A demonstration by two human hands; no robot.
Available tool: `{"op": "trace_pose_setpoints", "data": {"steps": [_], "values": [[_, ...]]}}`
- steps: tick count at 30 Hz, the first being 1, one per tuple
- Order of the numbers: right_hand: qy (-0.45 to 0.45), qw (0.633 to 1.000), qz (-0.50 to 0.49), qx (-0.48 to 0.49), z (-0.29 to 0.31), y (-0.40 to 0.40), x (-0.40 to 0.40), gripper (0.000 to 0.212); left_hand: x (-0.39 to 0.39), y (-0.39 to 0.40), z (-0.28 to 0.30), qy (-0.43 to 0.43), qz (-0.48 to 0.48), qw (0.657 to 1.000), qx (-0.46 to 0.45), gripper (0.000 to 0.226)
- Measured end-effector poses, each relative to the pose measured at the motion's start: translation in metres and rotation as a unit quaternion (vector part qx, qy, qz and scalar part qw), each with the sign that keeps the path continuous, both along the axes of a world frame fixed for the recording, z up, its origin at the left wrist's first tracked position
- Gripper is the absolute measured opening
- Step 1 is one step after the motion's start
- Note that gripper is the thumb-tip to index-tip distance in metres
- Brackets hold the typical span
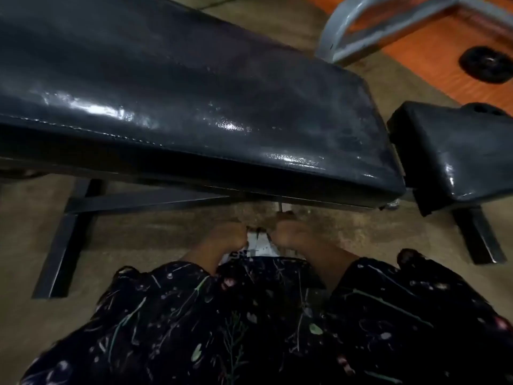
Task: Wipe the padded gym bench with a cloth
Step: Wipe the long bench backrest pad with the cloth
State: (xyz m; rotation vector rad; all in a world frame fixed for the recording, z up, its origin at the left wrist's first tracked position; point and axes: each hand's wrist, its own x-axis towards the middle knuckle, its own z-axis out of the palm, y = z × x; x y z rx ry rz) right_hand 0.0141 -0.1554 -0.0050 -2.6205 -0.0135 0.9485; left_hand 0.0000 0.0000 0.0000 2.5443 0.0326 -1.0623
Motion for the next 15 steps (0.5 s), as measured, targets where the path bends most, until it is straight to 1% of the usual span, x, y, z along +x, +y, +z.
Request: {"op": "trace_pose_setpoints", "data": {"steps": [2, 3, 5, 6, 8, 10, 12, 15], "values": [[-0.012, 0.999, -0.036, -0.018, -0.006, -0.001, 0.0, 0.054, -0.002, 0.003, -0.007, 0.017, -0.004, 1.0, 0.009, 0.03], [-0.004, 0.999, -0.045, -0.025, -0.007, -0.002, -0.003, 0.058, -0.004, 0.006, -0.012, 0.015, -0.007, 1.0, 0.021, 0.03], [0.033, 0.998, -0.042, -0.018, -0.01, -0.003, -0.009, 0.057, -0.007, 0.009, -0.016, -0.017, 0.0, 0.999, 0.041, 0.029], [0.052, 0.998, -0.044, 0.003, -0.012, -0.003, -0.011, 0.056, -0.007, 0.009, -0.017, -0.04, 0.006, 0.998, 0.046, 0.03], [0.056, 0.997, -0.046, 0.017, -0.01, 0.0, -0.013, 0.052, -0.005, 0.008, -0.011, -0.068, 0.015, 0.997, 0.039, 0.031], [0.067, 0.996, -0.052, 0.028, -0.007, 0.003, -0.007, 0.047, 0.0, 0.005, 0.0, -0.035, 0.026, 0.999, -0.014, 0.032], [0.079, 0.993, -0.07, 0.059, 0.006, 0.005, -0.002, 0.04, 0.005, 0.002, 0.017, -0.002, 0.045, 0.996, -0.077, 0.036], [0.09, 0.982, -0.112, 0.12, 0.037, 0.0, -0.004, 0.036, 0.005, 0.001, 0.053, -0.005, 0.078, 0.987, -0.142, 0.04]]}}
